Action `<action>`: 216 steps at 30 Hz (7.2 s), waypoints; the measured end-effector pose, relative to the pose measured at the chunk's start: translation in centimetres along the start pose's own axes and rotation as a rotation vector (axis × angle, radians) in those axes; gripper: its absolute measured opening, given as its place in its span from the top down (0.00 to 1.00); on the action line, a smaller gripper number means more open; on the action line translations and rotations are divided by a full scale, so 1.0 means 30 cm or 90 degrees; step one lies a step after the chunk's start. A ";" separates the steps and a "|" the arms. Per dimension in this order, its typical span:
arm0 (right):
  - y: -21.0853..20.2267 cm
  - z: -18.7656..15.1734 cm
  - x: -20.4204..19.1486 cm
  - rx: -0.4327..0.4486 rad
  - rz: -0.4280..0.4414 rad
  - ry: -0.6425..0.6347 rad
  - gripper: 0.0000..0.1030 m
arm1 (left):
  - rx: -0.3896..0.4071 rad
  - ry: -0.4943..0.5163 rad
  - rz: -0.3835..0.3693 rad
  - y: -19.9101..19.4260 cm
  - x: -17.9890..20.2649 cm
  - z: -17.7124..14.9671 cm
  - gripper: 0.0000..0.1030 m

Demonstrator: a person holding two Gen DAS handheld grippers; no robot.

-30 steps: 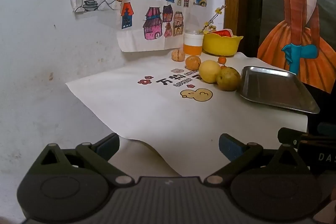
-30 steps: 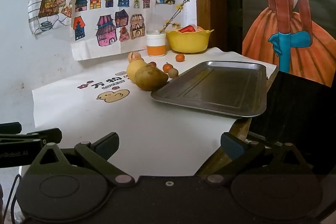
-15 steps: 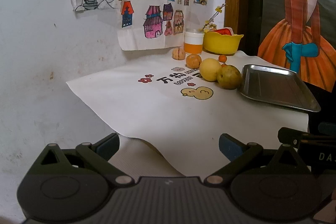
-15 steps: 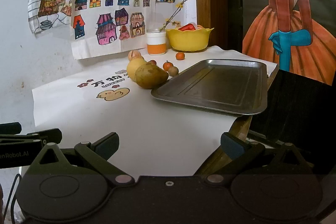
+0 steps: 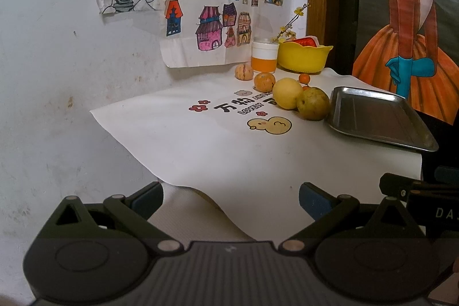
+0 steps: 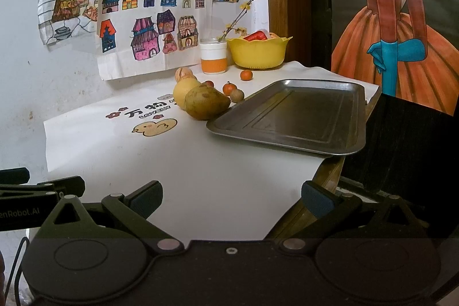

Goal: Organize fruits

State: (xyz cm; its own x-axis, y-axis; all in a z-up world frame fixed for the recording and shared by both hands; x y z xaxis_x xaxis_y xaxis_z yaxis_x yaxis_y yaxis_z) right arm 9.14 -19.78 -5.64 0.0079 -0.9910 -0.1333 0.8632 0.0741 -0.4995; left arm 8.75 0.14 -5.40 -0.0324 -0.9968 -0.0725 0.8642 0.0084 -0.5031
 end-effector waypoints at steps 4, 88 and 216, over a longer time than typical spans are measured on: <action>0.000 -0.001 0.001 -0.001 0.000 0.000 0.00 | -0.001 0.000 0.001 0.000 0.001 0.001 0.00; 0.557 0.343 -0.181 -0.099 0.257 -0.354 0.01 | -0.121 0.005 -0.093 0.625 0.104 0.459 0.00; 0.751 0.496 0.341 -0.022 0.058 -0.325 0.45 | -0.150 -0.011 -0.309 0.719 0.624 0.474 0.42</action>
State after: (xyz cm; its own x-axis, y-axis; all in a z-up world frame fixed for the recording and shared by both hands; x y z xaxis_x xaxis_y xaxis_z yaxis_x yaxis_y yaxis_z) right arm 36.18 -29.91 -5.52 0.3353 -0.9078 0.2519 0.8304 0.1584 -0.5342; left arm 33.93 -19.47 -5.36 -0.3905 -0.8916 0.2292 0.6159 -0.4381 -0.6548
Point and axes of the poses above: each gripper's, at about its wrist camera, not at the fingertips, and y roughly the way its jaws point, x to its right, z to its top, the point moved 10 cm from there along y, roughly the way its jaws point, and after that the axes turned 6 degrees about y, right-handed, at the moved point
